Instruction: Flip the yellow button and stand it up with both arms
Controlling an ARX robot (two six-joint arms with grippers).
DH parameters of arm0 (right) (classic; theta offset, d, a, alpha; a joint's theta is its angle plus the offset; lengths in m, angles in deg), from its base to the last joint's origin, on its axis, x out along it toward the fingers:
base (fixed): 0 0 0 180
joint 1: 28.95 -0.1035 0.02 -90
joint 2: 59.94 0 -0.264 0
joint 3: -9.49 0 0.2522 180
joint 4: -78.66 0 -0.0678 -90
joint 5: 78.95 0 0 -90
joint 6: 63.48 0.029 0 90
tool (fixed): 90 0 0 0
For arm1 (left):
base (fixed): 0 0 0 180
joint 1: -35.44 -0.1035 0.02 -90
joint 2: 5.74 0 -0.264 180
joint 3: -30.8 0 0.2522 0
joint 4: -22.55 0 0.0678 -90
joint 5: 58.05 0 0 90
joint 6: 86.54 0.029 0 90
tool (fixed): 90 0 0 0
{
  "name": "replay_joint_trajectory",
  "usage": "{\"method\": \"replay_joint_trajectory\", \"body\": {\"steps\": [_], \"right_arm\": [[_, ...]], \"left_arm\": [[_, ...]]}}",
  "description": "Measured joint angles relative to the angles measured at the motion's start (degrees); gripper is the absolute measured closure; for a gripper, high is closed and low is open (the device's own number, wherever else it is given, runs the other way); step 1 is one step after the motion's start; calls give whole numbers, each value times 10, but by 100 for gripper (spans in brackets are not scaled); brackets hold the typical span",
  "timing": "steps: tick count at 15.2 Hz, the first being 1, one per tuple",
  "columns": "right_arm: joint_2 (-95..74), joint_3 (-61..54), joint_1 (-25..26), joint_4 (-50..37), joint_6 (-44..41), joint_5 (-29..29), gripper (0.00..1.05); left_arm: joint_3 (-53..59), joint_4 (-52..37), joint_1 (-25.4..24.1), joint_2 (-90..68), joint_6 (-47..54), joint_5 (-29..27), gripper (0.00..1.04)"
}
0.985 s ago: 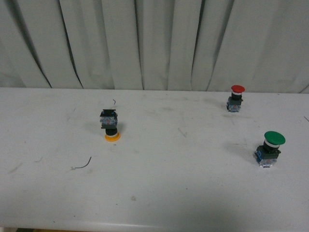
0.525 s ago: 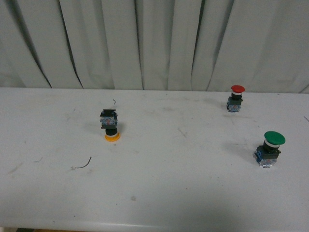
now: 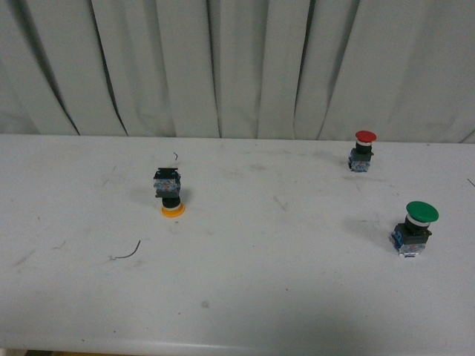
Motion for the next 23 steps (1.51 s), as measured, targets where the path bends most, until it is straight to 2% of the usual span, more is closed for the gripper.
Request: {"method": "replay_joint_trajectory", "body": {"steps": [9, 10, 12, 14, 16, 17, 19, 21, 23], "right_arm": [[0, 0, 0, 0, 0, 0, 6], [0, 0, 0, 0, 0, 0, 6], [0, 0, 0, 0, 0, 0, 6], [0, 0, 0, 0, 0, 0, 6], [0, 0, 0, 0, 0, 0, 6], [0, 0, 0, 0, 0, 0, 6], [0, 0, 0, 0, 0, 0, 6], [0, 0, 0, 0, 0, 0, 6], [0, 0, 0, 0, 0, 0, 6]], "left_arm": [[0, 0, 0, 0, 0, 0, 7], [-32, 87, 41, -45, -71, -71, 7], [-54, 78, 58, -61, -135, -85, 7], [-65, 19, 46, -95, -147, -76, 7], [-70, -88, 23, -202, -146, -30, 7], [-92, -192, 8, -326, -145, 5, 7], [-195, -334, 21, -544, -122, 42, 7], [-304, -332, 41, -715, -104, 38, 7], [-436, -253, 75, -902, -88, 32, 7]]}}
